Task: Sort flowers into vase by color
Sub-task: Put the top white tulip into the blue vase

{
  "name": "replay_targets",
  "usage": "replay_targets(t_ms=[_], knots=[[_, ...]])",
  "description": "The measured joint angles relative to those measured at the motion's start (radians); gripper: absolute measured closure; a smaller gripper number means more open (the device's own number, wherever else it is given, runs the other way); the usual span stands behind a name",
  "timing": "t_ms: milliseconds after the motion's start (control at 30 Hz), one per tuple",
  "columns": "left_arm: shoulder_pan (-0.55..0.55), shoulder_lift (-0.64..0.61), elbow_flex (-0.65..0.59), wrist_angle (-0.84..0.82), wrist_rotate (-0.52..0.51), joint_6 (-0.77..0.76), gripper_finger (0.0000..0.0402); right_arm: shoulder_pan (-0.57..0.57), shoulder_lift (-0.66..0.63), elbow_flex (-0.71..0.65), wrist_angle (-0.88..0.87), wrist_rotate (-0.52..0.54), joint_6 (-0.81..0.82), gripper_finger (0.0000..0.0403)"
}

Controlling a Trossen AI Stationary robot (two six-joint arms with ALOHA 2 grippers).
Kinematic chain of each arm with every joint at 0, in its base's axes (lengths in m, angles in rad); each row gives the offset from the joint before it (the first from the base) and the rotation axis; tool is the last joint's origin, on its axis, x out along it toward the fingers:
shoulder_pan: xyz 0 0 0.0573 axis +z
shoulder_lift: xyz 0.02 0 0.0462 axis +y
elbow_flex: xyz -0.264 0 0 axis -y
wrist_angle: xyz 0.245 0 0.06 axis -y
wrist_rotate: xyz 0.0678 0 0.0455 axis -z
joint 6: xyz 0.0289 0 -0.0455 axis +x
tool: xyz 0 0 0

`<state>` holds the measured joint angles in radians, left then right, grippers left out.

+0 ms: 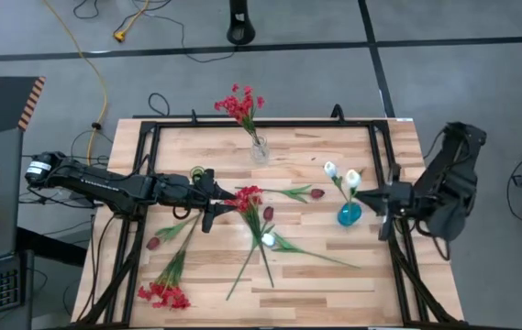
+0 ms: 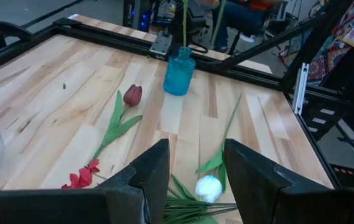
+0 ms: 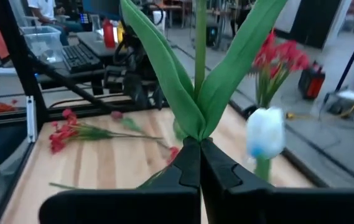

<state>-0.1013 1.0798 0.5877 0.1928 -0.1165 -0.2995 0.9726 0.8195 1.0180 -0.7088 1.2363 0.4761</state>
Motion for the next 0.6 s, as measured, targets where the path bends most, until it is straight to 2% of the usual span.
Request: replay_targets(t_ms=[133, 267, 433, 600], knots=[[0.000, 0.000, 0.000, 0.000, 0.000, 0.000, 0.0260, 0.025, -0.038, 0.000, -0.028, 0.016, -0.064, 0.0379], [0.000, 0.000, 0.000, 0.000, -0.001, -0.001, 0.0260, 0.036, -0.065, 0.000, -0.112, 0.023, -0.050, 0.0379], [0.000, 0.000, 0.000, 0.000, -0.013, -0.010, 0.0260, 0.035, -0.067, -0.003, -0.281, 0.024, 0.120, 0.0379], [0.000, 0.000, 0.000, 0.000, -0.015, -0.012, 0.0260, 0.035, -0.066, -0.059, -0.336, 0.051, 0.251, 0.0379]])
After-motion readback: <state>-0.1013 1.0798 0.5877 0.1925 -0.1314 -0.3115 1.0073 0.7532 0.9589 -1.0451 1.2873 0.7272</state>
